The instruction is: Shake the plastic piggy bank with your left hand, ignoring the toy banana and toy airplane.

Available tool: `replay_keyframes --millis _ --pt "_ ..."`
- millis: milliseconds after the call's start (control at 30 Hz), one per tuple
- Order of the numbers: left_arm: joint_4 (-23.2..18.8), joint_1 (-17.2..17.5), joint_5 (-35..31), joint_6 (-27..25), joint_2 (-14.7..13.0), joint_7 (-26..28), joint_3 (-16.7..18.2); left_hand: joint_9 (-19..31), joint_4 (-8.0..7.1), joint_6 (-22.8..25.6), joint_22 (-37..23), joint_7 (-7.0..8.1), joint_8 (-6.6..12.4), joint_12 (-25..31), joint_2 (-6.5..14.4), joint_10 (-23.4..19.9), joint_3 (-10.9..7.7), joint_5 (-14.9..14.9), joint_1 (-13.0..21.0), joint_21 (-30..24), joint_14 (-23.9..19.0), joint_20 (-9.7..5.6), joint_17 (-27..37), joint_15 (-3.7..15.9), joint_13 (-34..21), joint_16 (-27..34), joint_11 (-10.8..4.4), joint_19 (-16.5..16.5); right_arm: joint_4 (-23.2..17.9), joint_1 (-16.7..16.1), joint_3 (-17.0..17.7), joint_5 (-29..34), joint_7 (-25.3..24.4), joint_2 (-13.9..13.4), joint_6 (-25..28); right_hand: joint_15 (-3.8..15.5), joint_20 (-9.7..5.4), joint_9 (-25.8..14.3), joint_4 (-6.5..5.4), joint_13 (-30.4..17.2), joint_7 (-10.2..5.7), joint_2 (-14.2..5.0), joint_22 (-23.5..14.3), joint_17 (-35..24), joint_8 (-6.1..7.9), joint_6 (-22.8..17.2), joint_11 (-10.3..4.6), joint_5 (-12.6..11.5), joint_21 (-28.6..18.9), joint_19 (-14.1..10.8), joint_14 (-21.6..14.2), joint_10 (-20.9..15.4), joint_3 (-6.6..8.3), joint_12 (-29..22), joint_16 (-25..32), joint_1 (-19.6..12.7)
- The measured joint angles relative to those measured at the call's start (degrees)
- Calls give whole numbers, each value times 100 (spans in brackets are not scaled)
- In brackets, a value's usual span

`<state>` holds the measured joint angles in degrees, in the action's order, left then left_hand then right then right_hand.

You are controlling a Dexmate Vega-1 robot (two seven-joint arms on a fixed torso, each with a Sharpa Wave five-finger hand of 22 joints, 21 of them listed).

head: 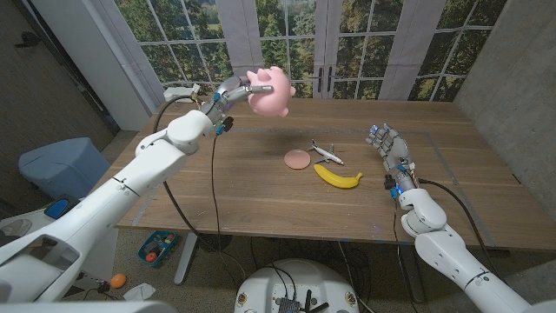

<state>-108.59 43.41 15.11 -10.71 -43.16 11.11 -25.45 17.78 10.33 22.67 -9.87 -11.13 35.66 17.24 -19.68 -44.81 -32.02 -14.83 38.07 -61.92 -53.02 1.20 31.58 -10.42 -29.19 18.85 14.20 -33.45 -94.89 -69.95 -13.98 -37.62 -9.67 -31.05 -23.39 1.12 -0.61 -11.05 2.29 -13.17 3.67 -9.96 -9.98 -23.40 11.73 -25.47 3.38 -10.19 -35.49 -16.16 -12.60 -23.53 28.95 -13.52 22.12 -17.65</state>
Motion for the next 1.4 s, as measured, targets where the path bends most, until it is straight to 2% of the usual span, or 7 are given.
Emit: replay_keyframes --millis 133,200,267,400,567,933,1400 --pt "-299 -52 -783 -810 31 695 -290 0 0 0 0 0 0 -1 0 0 0 0 0 0 0 0 1 0 -2 -1 0 0 1 14 -1 0 0 4 6 0 0 0 0 0 0 0 0 0 0 0 0 0 0 0 0 0 0 0 0 0" --pt "-319 -55 -995 -1026 38 850 -313 0 0 0 0 0 0 -2 0 0 0 0 0 0 0 0 2 0 -5 -2 -1 0 6 19 -4 0 1 5 7 0 0 0 0 0 0 0 0 0 0 0 0 0 0 0 0 0 0 0 0 0" --pt "-466 -83 -1496 -1490 138 1172 -506 0 0 0 -1 0 0 -5 0 0 0 0 0 0 0 0 3 0 -32 -17 -1 1 10 22 -7 0 2 6 11 0 0 0 0 0 0 0 0 0 0 0 0 0 0 0 0 0 0 0 0 0" --pt "-529 -88 -2060 -1947 250 1536 -618 0 0 0 -1 0 0 -17 0 9 0 0 0 0 0 0 68 0 -34 -21 -9 1 14 30 -11 0 6 7 15 0 0 0 0 0 0 0 0 0 0 0 0 0 0 0 0 0 0 0 0 0" --pt "-547 -61 -2773 -2440 541 2134 -765 0 0 0 -1 0 0 -22 0 6 0 0 0 0 0 -1 70 0 -39 2 -7 2 17 31 -14 0 8 9 19 0 0 0 0 0 0 0 0 0 0 0 0 0 33 0 0 0 0 0 0 0" --pt "-437 74 -3489 -2822 1027 2882 -817 0 0 11 -2 9 0 -46 0 -35 0 0 0 0 0 -1 75 0 -42 2 -7 2 13 12 -15 0 9 9 20 0 0 0 0 0 0 0 0 0 0 0 0 0 32 0 0 0 0 0 0 0" --pt "-553 227 -3533 -2932 1235 2844 -648 -9 0 11 -2 9 0 -68 0 -34 0 0 0 0 0 -1 77 0 -51 0 -8 2 -47 -81 24 0 3 -10 -14 -32 0 0 0 0 0 0 0 0 0 0 0 0 55 0 -32 0 0 0 0 0"
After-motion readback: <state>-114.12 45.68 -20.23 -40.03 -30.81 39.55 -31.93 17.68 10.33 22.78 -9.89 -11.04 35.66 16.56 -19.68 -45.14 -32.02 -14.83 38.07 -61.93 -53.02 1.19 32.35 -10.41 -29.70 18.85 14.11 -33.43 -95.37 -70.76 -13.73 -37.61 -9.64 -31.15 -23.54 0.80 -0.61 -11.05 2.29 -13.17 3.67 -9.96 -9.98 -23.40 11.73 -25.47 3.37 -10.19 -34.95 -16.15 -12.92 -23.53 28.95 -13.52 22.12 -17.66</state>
